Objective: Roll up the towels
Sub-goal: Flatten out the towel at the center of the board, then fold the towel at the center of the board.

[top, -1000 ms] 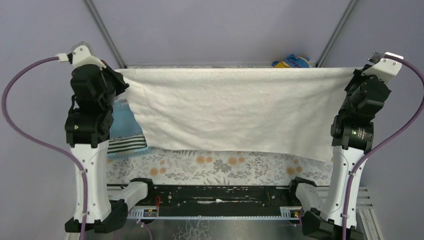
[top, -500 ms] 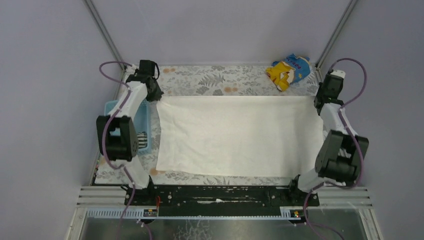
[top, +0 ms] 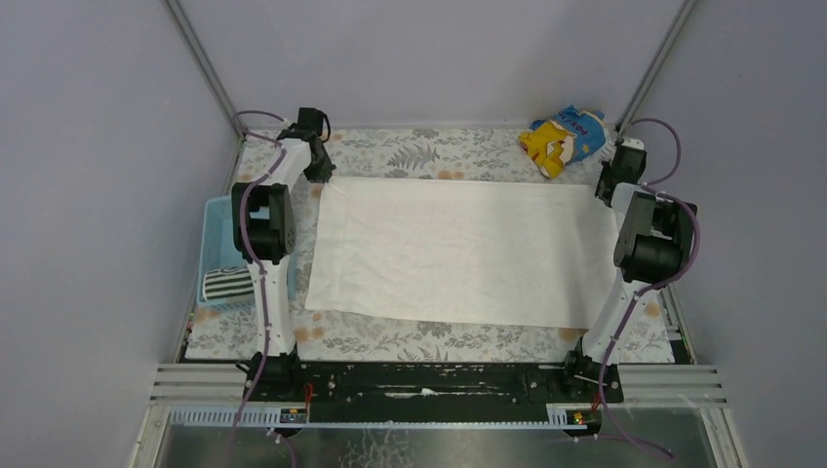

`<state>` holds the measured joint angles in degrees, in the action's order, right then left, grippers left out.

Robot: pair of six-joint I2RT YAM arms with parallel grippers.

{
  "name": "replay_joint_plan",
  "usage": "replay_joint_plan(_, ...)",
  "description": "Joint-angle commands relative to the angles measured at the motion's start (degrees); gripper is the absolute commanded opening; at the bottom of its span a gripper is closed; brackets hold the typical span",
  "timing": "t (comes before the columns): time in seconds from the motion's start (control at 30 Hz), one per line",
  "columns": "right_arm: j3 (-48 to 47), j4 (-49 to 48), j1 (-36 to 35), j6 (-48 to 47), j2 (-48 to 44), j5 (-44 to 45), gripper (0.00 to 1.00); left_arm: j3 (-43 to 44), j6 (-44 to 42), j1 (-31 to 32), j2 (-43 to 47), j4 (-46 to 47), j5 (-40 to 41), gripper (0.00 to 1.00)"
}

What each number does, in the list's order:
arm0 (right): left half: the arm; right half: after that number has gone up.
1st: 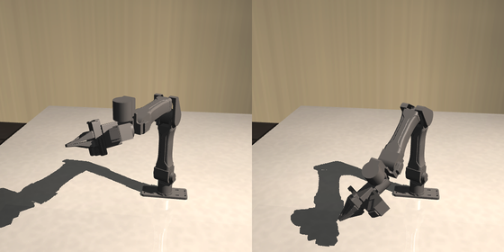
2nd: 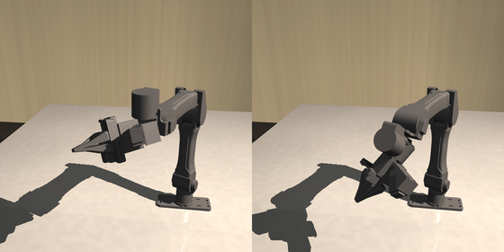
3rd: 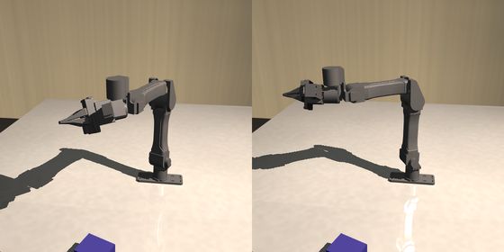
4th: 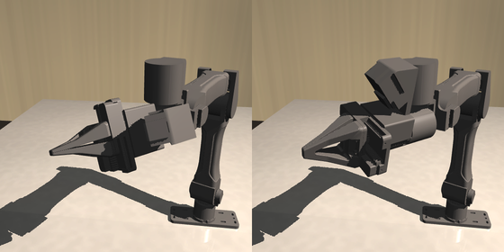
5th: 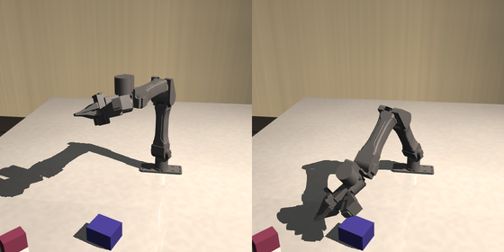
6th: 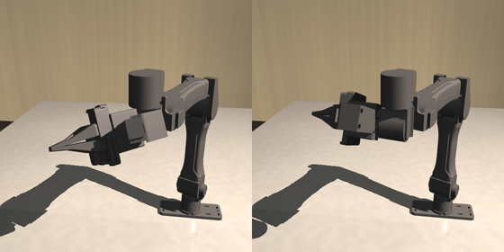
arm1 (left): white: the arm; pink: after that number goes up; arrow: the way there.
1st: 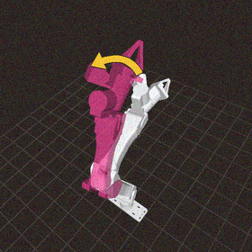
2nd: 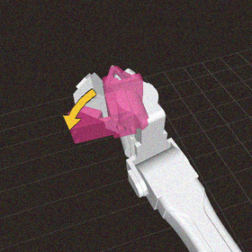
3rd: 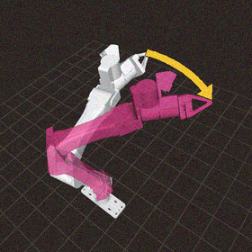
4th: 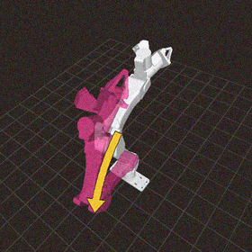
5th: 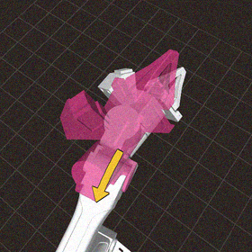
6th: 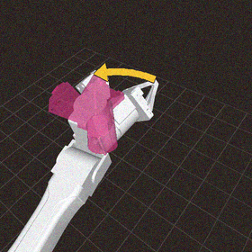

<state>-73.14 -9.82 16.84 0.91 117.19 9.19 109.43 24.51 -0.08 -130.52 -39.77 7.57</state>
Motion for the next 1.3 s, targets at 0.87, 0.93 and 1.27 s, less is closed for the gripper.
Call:
replay_joint_plan(0.87,7.0,3.2,2.6,4.5,-21.6,5.8,0.0,-17.7,1.8,-4.5,22.4,2.8,4.3,0.0)
replay_joint_plan(0.93,6.8,2.7,2.6,4.0,-21.6,4.4,0.0,-16.3,2.2,-5.1,21.7,2.1,4.3,0.0)
replay_joint_plan(1.27,-2.0,0.1,2.5,2.3,-11.7,-2.5,0.0,-0.3,1.7,-7.2,11.6,0.0,4.6,0.0)
